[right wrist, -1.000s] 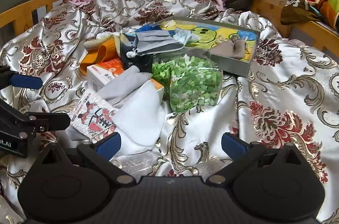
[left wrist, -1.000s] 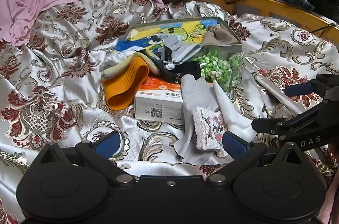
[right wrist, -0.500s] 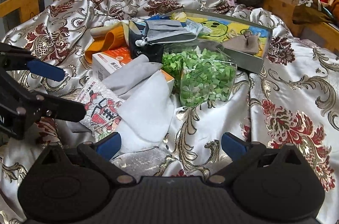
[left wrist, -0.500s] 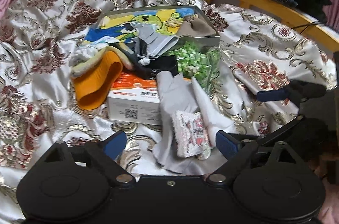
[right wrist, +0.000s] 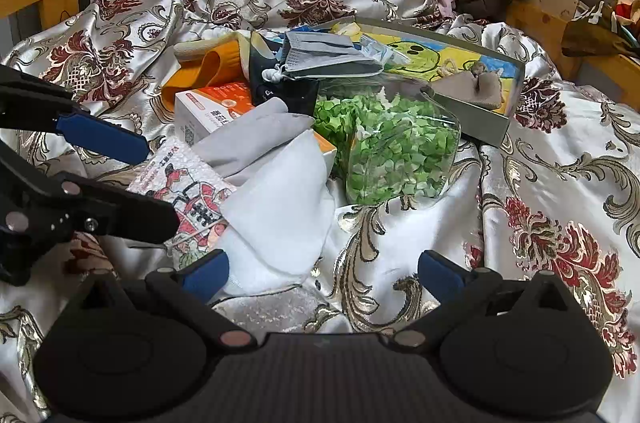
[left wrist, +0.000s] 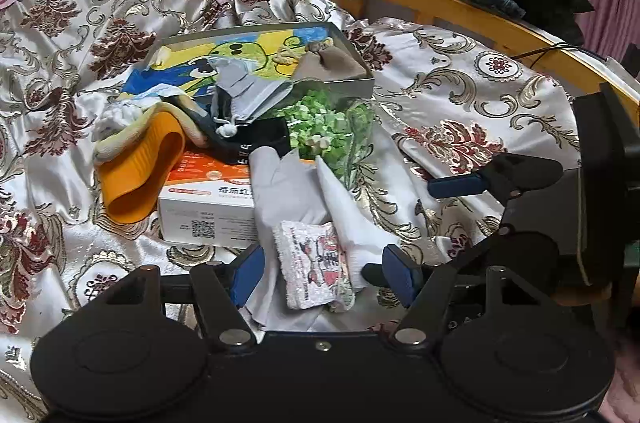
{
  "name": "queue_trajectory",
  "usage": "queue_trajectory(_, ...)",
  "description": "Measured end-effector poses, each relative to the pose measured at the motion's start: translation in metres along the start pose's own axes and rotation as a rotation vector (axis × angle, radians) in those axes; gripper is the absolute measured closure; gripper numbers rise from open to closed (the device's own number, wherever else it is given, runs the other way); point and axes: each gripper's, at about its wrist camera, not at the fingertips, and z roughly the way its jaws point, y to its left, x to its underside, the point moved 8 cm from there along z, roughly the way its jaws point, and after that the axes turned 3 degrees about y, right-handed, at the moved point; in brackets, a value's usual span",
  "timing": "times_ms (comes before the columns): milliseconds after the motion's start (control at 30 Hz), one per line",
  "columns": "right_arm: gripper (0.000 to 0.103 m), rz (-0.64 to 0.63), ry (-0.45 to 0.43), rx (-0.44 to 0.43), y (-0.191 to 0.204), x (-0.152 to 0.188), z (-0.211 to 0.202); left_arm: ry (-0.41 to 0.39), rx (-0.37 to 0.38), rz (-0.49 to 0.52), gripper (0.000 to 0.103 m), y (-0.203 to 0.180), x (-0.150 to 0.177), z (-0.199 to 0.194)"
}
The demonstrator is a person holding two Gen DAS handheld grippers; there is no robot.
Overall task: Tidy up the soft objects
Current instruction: 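Grasp the white cloth with right tool while left tool grasps printed packet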
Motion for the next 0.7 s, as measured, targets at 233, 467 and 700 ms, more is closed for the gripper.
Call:
queue_trajectory(233,0.004,-0.008,-0.015,0.015,-0.001,0.0,0.003,0.033,0.048,-0.054,0.049,0.004,0.004,0.007)
queue_trajectory(467,0.01,0.066,0.0,0.091,-0.021,0.0,0.005,-0.003,0.047,-0.03,0.052,-0.005,0.002,-0.003)
queue_trajectory(700,0.011,0.095,0.023,0.045,-0.028,0.002,0.007,-0.001,0.068,-0.003,0.054,-0.015,0.001,-0.003)
